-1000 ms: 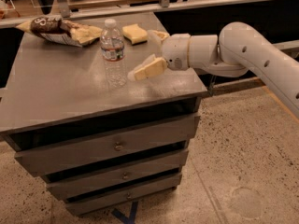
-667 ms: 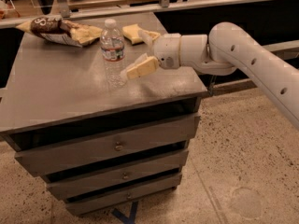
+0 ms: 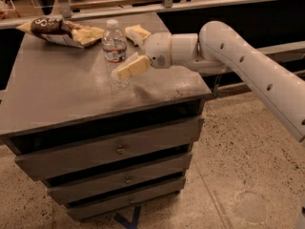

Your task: Knock water bottle over

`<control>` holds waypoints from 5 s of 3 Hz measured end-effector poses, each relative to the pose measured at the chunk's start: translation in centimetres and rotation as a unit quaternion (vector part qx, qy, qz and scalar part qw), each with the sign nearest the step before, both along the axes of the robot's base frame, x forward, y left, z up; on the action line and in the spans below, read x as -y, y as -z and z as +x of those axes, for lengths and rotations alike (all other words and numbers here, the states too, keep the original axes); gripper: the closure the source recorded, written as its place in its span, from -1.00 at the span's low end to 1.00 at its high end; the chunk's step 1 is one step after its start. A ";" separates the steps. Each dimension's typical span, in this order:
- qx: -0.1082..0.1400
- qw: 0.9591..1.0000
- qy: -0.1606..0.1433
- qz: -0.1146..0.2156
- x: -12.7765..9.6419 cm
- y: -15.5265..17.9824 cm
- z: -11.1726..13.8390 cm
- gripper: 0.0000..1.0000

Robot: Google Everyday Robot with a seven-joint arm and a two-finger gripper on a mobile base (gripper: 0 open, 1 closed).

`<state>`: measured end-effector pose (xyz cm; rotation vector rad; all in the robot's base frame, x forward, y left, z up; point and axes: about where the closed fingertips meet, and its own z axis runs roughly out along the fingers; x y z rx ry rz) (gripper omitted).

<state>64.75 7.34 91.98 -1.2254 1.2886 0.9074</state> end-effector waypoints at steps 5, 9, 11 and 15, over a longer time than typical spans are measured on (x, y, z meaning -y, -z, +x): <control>0.058 0.995 -0.049 -0.057 -2.0 -2.8 -0.7 0.72; 0.231 0.889 -0.097 -0.383 1.0 -4.7 -0.9 1.00; 0.282 0.834 -0.070 -0.469 0.7 -2.0 -0.4 1.00; 0.268 0.810 -0.129 -0.506 -1.7 4.4 -1.7 1.00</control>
Offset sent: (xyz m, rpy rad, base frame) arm -0.0096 0.0424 0.0016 0.0117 -0.0100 0.1257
